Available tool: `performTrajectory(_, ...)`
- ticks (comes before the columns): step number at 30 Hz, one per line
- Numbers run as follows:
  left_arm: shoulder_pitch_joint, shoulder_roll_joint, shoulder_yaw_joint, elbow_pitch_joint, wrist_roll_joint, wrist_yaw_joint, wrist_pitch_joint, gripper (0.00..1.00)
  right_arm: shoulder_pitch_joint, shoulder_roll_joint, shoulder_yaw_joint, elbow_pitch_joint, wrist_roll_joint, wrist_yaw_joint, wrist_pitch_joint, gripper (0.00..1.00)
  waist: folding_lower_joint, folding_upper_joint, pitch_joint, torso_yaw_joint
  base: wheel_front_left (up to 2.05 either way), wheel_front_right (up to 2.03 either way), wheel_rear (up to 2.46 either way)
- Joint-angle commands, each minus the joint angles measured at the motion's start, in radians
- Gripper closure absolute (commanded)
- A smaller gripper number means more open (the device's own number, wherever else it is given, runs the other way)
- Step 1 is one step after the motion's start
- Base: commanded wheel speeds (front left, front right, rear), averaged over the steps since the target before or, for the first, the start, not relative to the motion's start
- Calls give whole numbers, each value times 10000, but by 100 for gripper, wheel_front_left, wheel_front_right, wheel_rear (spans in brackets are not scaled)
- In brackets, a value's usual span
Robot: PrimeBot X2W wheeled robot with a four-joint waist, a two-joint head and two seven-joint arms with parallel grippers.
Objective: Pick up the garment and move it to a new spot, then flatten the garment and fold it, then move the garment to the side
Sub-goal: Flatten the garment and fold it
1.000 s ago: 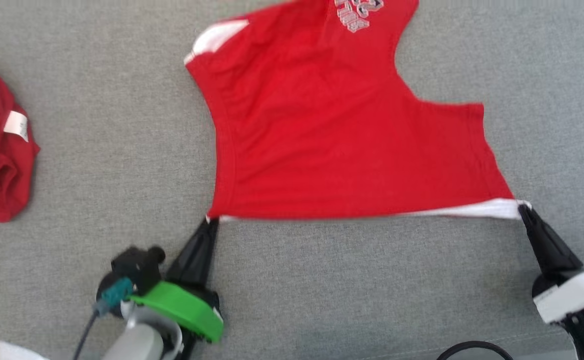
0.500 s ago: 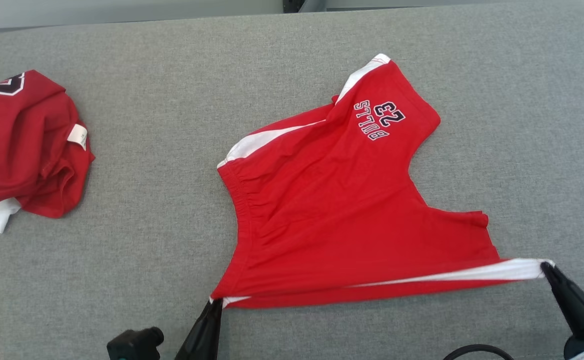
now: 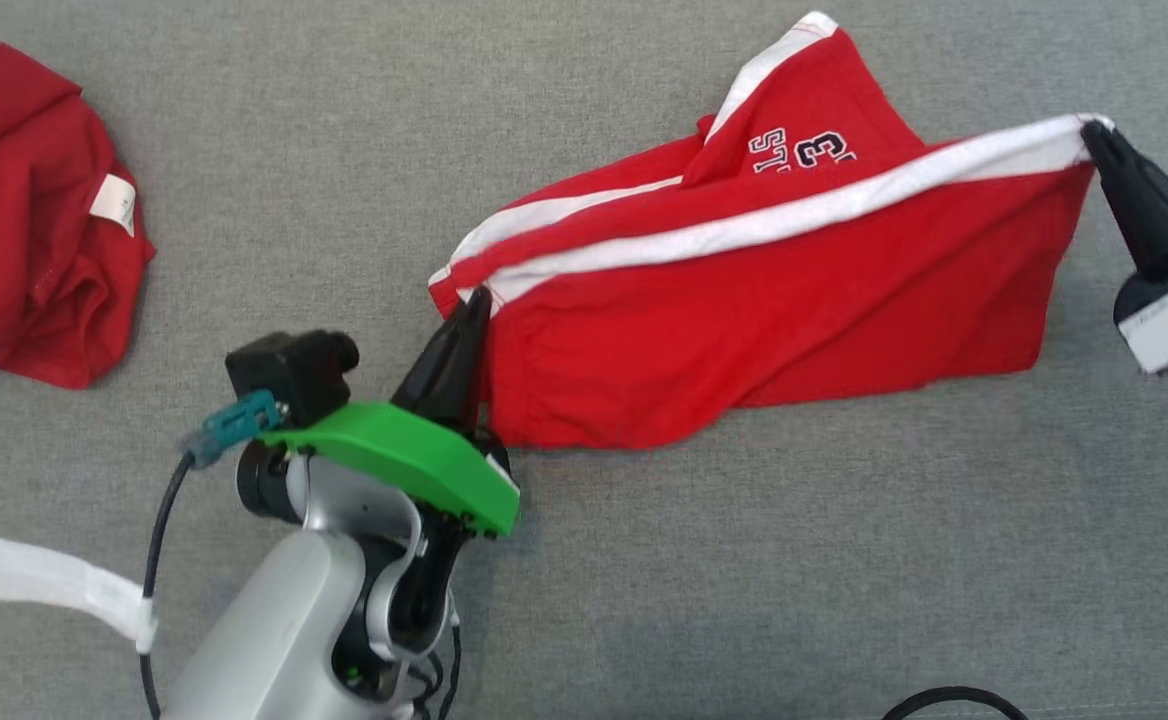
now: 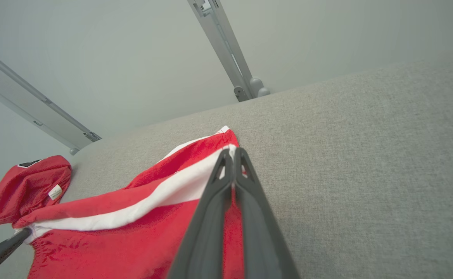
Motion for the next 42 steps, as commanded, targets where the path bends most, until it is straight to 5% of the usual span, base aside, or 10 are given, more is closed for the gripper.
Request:
performTrajectory(1, -574, -192, 108, 308, 96, 221, 39, 100, -829, 131, 159, 546, -293, -10, 197, 100, 1, 0, 554, 441, 0, 0, 0)
performTrajectory(14, -2732, -1274, 13, 2861, 366, 321, -454, 100, -4274, 537, 1210, 3595, -1302, -10, 651, 100, 1, 0, 1028, 1367, 0, 0, 0)
performTrajectory(19, -2963, -1425, -237, 3473, 125, 35, -426, 100, -4944, 481, 1740, 4448, -1483, -10, 759, 100, 1, 0, 1053, 1496, 0, 0, 0)
performTrajectory(32, -3020, -1528, -479, 3987, -72, -84, -776, 100, -5214, 250, 2805, 5049, -1129, -11, 67, 100, 1, 0, 864, 1477, 0, 0, 0)
performTrajectory(33, -3000, -1513, -489, 3992, -48, -67, -794, 100, -5187, 210, 2894, 5000, -1124, -11, -52, 73, 1, 0, 837, 1455, 0, 0, 0)
performTrajectory(35, -2935, -1467, -490, 3983, -8, -7, -809, 100, -5131, 86, 3085, 4924, -1211, -11, -289, 0, 1, 0, 780, 1401, 0, 0, 0)
performTrajectory(39, -2675, -1333, -507, 3885, 3, 90, -780, 52, -4947, 5, 3415, 4663, -1152, -11, -787, 0, 1, 0, 634, 1227, 0, 0, 0)
performTrajectory(40, -2616, -1258, -527, 3827, 71, 104, -835, 13, -4888, -46, 3465, 4581, -1153, -11, -943, 0, 1, 0, 585, 1176, 0, 0, 0)
performTrajectory(41, -2567, -1166, -555, 3761, 165, 152, -912, 0, -4809, -116, 3536, 4511, -1243, -11, -1124, 0, 1, 0, 527, 1130, 0, 0, 0)
performTrajectory(42, -2521, -1076, -597, 3679, 299, 214, -978, 0, -4718, -135, 3565, 4423, -1262, -11, -1315, 0, 1, 0, 463, 1084, 0, 0, 0)
